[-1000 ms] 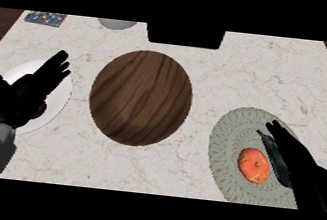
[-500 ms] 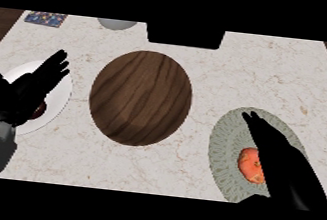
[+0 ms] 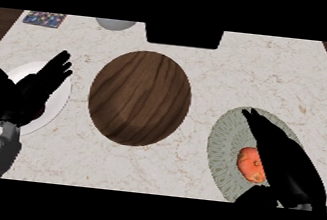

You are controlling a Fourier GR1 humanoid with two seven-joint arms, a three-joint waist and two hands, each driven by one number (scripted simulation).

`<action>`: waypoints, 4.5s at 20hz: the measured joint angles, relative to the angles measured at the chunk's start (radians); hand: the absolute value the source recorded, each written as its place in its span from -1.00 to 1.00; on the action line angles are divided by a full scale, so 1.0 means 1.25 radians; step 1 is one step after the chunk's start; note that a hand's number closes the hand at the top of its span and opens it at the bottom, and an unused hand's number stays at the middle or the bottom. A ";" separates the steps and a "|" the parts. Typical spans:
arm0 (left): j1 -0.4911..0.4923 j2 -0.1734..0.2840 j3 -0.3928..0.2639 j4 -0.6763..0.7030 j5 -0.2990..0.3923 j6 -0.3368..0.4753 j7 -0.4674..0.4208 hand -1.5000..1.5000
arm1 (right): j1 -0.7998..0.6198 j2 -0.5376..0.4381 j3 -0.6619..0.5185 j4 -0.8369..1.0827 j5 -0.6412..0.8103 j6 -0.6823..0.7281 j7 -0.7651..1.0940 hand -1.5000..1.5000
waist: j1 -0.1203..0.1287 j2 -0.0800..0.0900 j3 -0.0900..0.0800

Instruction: Pick the squash from the placemat and place it in the bowl

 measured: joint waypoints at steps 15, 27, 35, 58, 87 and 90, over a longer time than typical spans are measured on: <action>0.035 -0.039 0.040 -0.038 -0.044 -0.034 0.018 0.00 | 0.014 0.043 -0.049 0.102 0.082 0.043 -0.049 -1.00 | 0.000 0.000 0.000; -0.015 -0.067 0.093 0.011 -0.080 -0.074 0.029 0.00 | 0.019 0.090 -0.091 0.230 0.145 0.041 -0.117 -1.00 | -0.002 0.001 0.001; 0.023 -0.090 0.112 -0.051 -0.098 -0.090 0.052 0.00 | 0.020 0.101 -0.120 0.335 0.192 0.007 -0.181 -1.00 | 0.000 0.000 0.001; -0.004 -0.142 0.157 -0.043 -0.149 -0.124 0.073 0.00 | -0.033 0.122 -0.180 0.584 0.305 -0.167 -0.402 1.00 | -0.001 -0.006 -0.007; 0.029 -0.157 0.182 -0.065 -0.160 -0.157 0.070 0.00 | 0.412 0.179 0.157 -0.124 0.528 -0.113 -0.200 1.00 | -0.008 -0.002 0.000; 0.011 -0.151 0.190 -0.052 -0.160 -0.157 0.073 0.00 | 0.407 0.193 0.248 -0.228 0.592 -0.037 -0.127 1.00 | -0.008 -0.002 0.000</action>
